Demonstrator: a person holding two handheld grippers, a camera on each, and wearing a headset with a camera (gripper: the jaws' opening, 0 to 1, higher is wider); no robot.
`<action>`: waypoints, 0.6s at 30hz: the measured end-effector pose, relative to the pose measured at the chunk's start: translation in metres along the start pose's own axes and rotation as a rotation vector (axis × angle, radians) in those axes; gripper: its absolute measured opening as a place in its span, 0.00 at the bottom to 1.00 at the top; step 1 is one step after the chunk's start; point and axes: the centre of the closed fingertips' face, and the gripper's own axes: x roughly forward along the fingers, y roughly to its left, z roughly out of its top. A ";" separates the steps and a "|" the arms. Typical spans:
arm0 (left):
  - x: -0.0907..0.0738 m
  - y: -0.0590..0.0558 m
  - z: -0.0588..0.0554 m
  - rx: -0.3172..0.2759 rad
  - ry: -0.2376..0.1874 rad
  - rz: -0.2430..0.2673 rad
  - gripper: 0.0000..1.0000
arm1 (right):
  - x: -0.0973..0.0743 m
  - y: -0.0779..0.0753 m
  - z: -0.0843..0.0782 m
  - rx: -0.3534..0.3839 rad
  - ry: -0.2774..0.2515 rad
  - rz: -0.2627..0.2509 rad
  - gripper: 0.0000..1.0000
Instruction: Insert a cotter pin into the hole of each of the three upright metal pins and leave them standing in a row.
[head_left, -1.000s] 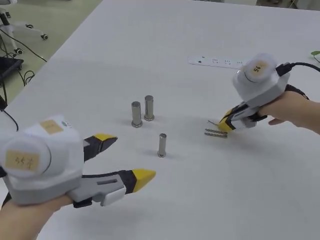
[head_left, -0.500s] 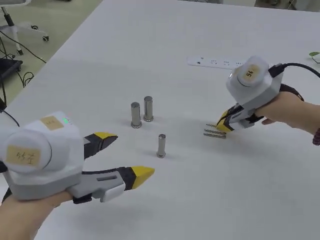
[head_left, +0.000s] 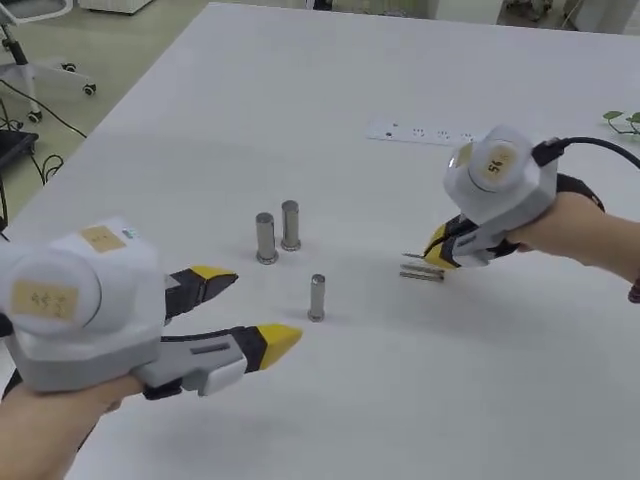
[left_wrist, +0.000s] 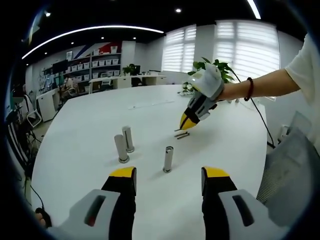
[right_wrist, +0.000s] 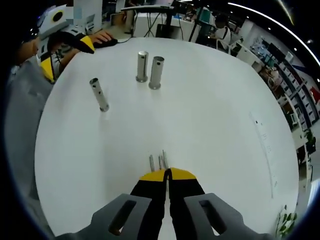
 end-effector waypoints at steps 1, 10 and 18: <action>0.001 -0.001 0.001 -0.008 -0.004 -0.008 0.50 | -0.003 0.002 0.003 -0.012 -0.011 -0.005 0.01; 0.011 -0.012 0.010 -0.025 0.001 -0.055 0.44 | -0.024 0.020 0.028 -0.089 -0.104 -0.022 0.02; 0.015 -0.021 0.016 -0.091 -0.007 -0.094 0.37 | -0.049 0.053 0.055 -0.142 -0.205 0.002 0.02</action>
